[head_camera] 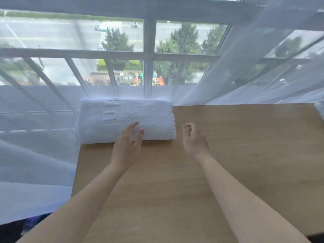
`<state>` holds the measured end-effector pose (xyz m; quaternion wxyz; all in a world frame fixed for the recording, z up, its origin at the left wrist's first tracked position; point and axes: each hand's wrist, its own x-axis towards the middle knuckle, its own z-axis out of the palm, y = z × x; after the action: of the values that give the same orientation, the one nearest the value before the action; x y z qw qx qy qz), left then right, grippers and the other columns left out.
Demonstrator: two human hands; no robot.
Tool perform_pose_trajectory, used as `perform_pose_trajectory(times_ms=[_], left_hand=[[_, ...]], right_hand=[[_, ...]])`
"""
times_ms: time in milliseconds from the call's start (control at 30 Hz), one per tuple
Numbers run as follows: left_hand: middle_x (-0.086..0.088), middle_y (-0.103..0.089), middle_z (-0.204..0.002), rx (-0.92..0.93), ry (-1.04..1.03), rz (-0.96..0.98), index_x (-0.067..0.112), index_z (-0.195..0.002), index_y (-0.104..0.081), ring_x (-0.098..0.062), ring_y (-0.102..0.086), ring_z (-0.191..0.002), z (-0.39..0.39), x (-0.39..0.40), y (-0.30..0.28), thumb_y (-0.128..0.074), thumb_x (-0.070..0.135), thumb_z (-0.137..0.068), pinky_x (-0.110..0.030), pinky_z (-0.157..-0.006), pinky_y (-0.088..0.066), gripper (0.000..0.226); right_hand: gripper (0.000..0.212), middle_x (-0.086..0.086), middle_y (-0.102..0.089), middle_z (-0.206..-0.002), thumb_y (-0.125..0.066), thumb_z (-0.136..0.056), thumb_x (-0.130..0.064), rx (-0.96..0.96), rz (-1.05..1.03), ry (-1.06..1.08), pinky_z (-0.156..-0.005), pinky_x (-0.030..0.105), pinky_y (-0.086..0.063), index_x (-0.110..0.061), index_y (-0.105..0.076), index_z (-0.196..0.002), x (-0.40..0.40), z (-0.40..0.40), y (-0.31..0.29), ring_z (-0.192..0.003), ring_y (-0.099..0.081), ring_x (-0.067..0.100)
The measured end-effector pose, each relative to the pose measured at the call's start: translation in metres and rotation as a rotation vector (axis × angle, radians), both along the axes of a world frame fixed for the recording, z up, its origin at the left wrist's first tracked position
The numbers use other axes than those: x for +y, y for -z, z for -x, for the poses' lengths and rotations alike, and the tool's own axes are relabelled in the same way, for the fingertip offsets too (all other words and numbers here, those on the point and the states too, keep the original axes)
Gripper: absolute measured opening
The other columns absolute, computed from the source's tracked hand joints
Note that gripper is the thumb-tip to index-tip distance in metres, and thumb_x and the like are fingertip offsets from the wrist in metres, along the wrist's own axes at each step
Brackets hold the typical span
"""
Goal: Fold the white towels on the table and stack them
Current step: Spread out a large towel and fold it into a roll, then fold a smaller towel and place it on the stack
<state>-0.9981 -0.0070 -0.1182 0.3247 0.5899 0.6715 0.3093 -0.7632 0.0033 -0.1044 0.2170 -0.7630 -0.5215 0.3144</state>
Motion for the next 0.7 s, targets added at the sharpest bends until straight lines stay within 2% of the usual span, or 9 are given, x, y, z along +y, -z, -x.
perform_pose_trajectory(times_ms=[100, 167, 233, 333, 433, 500, 700], left_hand=[[0.006, -0.041, -0.157, 0.082, 0.298, 0.093, 0.03, -0.153, -0.037, -0.016, -0.037, -0.144, -0.065, -0.011, -0.025, -0.036, 0.057, -0.102, -0.034, -0.112, -0.032, 0.058], [0.003, -0.031, -0.163, 0.177, 0.4, 0.13, 0.028, -0.158, -0.027, -0.016, -0.024, -0.151, -0.107, -0.023, -0.039, -0.03, 0.059, -0.103, -0.037, -0.118, -0.024, 0.063], [0.0, -0.022, -0.167, 0.313, 0.5, 0.106, 0.025, -0.16, -0.022, -0.017, -0.012, -0.155, -0.147, -0.036, -0.051, -0.025, 0.059, -0.103, -0.036, -0.121, -0.016, 0.066], [-0.002, -0.019, -0.168, 0.535, 0.626, 0.007, 0.026, -0.16, -0.021, -0.021, -0.009, -0.155, -0.206, -0.061, -0.064, -0.02, 0.063, -0.102, -0.038, -0.122, -0.013, 0.069], [-0.002, -0.017, -0.168, 0.728, 0.669, -0.047, 0.027, -0.16, -0.02, -0.024, -0.01, -0.155, -0.277, -0.084, -0.07, -0.017, 0.066, -0.1, -0.04, -0.122, -0.015, 0.072], [-0.003, -0.016, -0.168, 0.794, 0.652, -0.074, 0.027, -0.16, -0.018, -0.027, -0.012, -0.155, -0.328, -0.101, -0.072, -0.016, 0.068, -0.098, -0.041, -0.121, -0.016, 0.074], [-0.003, -0.02, -0.167, 0.81, 0.782, -0.115, 0.027, -0.159, -0.022, -0.027, -0.021, -0.153, -0.47, -0.139, -0.079, -0.016, 0.07, -0.097, -0.041, -0.119, -0.022, 0.076]], right_hand=[[0.038, 0.001, -0.058, -0.134, -0.037, -0.105, -0.045, -0.1, 0.004, -0.093, -0.092, 0.035, -0.037, -0.022, -0.05, -0.132, -0.027, -0.032, -0.018, -0.12, -0.054, 0.03], [0.045, 0.008, -0.057, -0.139, -0.04, -0.105, -0.043, -0.275, -0.028, -0.208, -0.1, 0.04, -0.036, -0.015, -0.048, -0.139, -0.049, -0.064, -0.027, -0.124, -0.051, 0.035], [0.048, 0.011, -0.058, -0.136, -0.042, -0.103, -0.044, -0.419, -0.049, -0.281, -0.106, 0.041, -0.033, -0.012, -0.05, -0.138, -0.074, -0.102, -0.034, -0.128, -0.047, 0.034], [0.051, 0.012, -0.056, -0.137, -0.042, -0.102, -0.048, -0.513, -0.033, -0.254, -0.112, 0.041, -0.028, -0.014, -0.048, -0.139, -0.115, -0.172, -0.043, -0.135, -0.041, 0.033], [0.057, 0.011, -0.05, -0.147, -0.04, -0.102, -0.052, -0.542, -0.001, -0.178, -0.117, 0.039, -0.021, -0.017, -0.043, -0.146, -0.156, -0.246, -0.053, -0.143, -0.034, 0.029], [0.059, 0.007, -0.046, -0.151, -0.038, -0.102, -0.055, -0.524, -0.013, -0.13, -0.119, 0.039, -0.018, -0.02, -0.04, -0.148, -0.185, -0.296, -0.06, -0.147, -0.03, 0.026], [0.06, 0.001, -0.038, -0.158, -0.032, -0.103, -0.055, -0.455, 0.011, 0.01, -0.121, 0.041, -0.017, -0.021, -0.035, -0.152, -0.256, -0.423, -0.079, -0.15, -0.024, 0.023]])
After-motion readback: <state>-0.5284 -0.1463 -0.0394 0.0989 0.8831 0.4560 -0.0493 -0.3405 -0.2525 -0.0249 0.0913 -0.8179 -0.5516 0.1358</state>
